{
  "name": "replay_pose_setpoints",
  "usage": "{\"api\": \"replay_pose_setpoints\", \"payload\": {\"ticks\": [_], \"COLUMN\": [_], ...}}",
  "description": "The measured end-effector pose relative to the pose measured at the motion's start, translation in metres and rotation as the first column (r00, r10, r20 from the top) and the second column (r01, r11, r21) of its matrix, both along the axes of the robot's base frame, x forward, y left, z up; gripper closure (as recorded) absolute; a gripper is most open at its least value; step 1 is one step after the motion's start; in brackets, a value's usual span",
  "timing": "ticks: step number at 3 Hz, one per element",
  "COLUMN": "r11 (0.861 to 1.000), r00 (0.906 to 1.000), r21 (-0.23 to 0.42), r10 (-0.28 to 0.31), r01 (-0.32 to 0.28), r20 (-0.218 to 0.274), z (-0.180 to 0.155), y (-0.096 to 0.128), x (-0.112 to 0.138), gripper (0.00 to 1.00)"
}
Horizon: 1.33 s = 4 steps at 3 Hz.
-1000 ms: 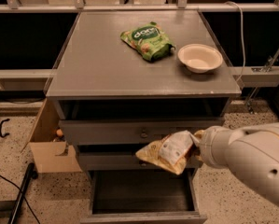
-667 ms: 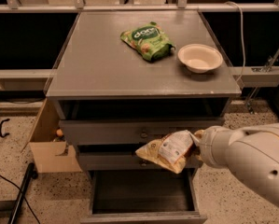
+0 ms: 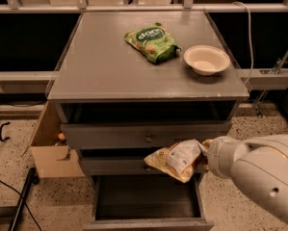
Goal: Place brown chip bag into bottom drawer
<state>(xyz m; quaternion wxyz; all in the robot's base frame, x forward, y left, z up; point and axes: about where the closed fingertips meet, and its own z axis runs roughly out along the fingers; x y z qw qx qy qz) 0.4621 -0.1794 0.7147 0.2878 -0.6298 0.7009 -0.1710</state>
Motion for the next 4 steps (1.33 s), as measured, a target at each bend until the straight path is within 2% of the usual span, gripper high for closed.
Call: {"api": "replay_pose_setpoints", "payload": {"ticks": [1, 2, 3, 4], "r11": [0.999, 0.999, 0.997, 0.991], "r00": [0.9987, 0.9987, 0.9995, 0.9976], "r21": [0.004, -0.009, -0.078, -0.112], "r10": [-0.049, -0.046, 0.029, 0.068], "r01": [0.049, 0.046, -0.029, -0.067], "r20": [0.014, 0.023, 0.006, 0.008], "z": [-0.029, -0.069, -0.098, -0.103], "y": [-0.03, -0.058, -0.061, -0.059], "x": [0.01, 0.019, 0.015, 0.018], "gripper": [1.0, 1.0, 1.0, 1.0]}}
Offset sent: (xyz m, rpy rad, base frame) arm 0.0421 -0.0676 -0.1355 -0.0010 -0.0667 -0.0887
